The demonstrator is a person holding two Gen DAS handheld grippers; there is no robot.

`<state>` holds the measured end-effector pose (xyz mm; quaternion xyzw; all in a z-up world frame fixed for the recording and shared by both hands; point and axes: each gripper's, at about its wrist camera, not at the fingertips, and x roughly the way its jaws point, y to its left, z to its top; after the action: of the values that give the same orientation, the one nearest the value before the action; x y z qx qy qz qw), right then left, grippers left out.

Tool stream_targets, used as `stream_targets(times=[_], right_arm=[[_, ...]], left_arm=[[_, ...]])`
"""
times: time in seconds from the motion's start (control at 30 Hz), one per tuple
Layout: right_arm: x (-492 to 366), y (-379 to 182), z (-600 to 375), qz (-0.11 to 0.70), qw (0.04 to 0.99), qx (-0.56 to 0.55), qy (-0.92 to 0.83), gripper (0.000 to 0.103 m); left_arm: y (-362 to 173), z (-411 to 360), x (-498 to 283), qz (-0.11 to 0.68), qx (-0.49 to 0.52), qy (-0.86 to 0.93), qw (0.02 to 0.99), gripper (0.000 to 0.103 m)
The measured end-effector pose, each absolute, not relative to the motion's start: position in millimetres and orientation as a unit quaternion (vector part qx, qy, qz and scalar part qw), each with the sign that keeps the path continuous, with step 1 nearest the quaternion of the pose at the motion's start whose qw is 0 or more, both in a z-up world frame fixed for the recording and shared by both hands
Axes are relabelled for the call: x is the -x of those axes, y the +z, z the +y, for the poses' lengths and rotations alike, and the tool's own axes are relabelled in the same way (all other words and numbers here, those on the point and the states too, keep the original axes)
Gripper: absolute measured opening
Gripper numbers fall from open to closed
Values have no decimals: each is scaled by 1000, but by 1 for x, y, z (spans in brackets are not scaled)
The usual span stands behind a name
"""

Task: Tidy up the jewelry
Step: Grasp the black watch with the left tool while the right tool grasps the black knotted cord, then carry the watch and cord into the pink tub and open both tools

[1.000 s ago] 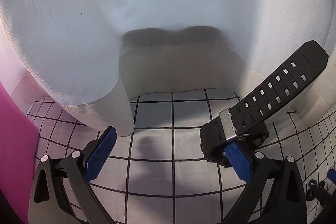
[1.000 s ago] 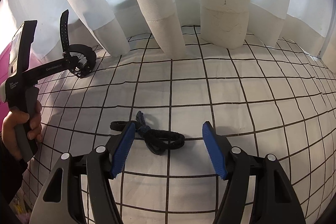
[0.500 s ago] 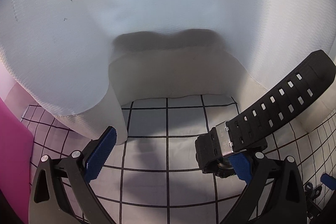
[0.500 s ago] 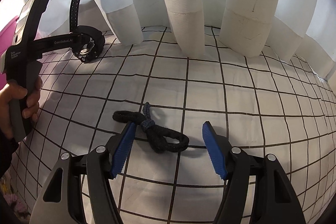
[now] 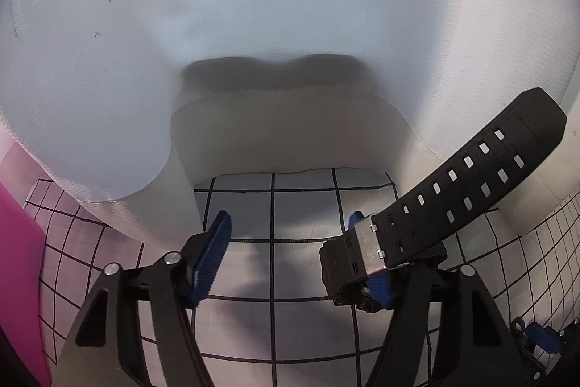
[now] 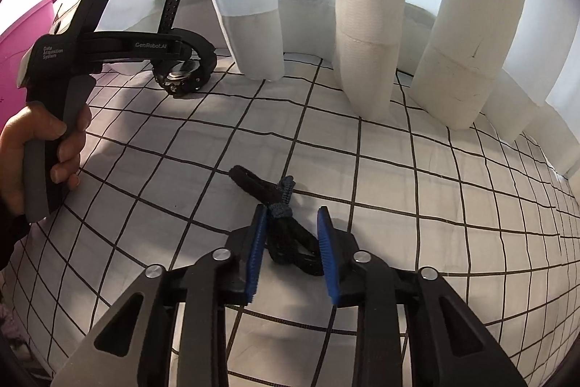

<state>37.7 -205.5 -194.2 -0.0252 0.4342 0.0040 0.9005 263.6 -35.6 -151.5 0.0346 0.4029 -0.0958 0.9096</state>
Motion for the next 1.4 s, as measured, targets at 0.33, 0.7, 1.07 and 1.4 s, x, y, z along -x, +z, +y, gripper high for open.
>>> stream_targets(times=[0.33, 0.7, 1.07, 1.4], right_arm=[[-32, -194, -217, 434, 900, -37, 17, 13], [-13, -183, -239, 420, 901, -107, 32, 13], [11, -133, -243, 408, 905, -91, 71, 13], [14, -77, -217, 375, 912, -50, 157, 13]], left_arm=[[-143, -30, -251, 409, -20, -140, 902, 12], [-115, -12, -219, 417, 1, -142, 898, 12], [-80, -10, -183, 406, 25, -124, 905, 12], [-40, 11, -107, 352, 66, -70, 931, 12]])
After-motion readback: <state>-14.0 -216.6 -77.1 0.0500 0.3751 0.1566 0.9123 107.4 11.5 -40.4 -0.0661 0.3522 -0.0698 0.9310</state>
